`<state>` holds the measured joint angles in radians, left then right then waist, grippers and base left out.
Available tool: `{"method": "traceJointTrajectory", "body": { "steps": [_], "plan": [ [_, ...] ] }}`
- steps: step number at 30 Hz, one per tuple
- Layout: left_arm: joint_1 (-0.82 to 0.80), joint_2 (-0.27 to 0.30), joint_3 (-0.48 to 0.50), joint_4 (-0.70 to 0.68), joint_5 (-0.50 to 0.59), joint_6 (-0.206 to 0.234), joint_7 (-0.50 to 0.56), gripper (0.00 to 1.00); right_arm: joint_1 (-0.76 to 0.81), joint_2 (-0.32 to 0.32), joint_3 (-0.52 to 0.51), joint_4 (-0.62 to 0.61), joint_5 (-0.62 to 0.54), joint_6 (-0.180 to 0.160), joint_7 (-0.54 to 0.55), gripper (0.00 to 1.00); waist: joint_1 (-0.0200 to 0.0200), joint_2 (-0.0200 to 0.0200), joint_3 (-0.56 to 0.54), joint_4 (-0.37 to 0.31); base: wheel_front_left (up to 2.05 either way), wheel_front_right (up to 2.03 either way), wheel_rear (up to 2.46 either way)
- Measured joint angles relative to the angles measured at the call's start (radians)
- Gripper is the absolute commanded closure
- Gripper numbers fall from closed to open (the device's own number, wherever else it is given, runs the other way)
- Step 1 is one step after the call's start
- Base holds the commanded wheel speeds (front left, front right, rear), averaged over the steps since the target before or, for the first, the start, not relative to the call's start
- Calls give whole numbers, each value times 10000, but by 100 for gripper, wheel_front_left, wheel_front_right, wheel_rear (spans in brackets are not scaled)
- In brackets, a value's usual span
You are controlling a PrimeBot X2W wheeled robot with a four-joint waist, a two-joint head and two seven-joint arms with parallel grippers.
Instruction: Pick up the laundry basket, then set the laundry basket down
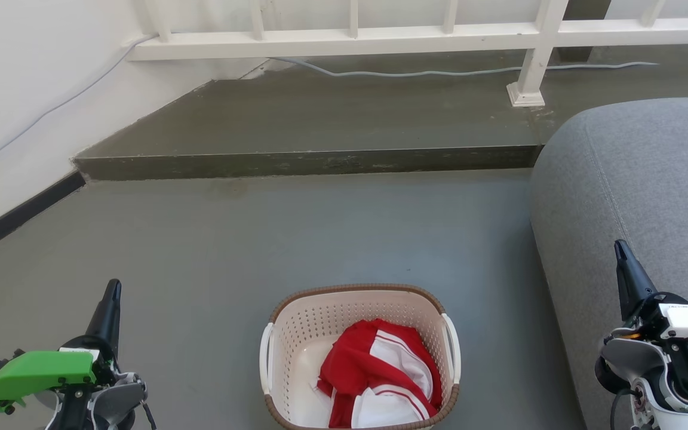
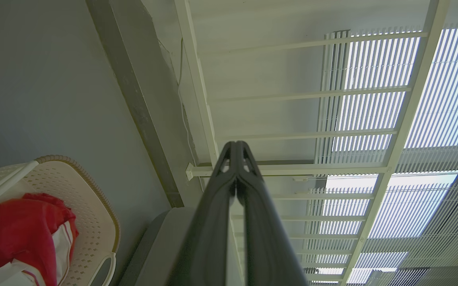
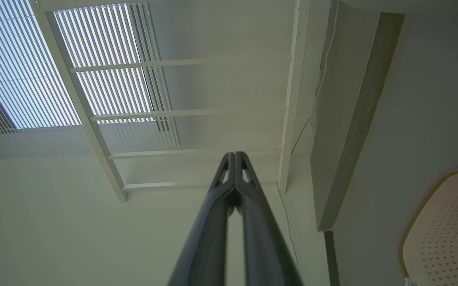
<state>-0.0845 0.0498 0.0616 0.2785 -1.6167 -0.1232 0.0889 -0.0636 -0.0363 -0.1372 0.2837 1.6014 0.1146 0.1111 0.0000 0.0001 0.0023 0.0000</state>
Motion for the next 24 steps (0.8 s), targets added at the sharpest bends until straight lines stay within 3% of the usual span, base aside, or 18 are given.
{"method": "traceJointTrajectory", "body": {
  "steps": [24],
  "plan": [
    [0,-6,8,-4,0,0,75,100,0,0,0,-10,0,0,0,100,0,0,0,0,0,0,0]
  ]
}}
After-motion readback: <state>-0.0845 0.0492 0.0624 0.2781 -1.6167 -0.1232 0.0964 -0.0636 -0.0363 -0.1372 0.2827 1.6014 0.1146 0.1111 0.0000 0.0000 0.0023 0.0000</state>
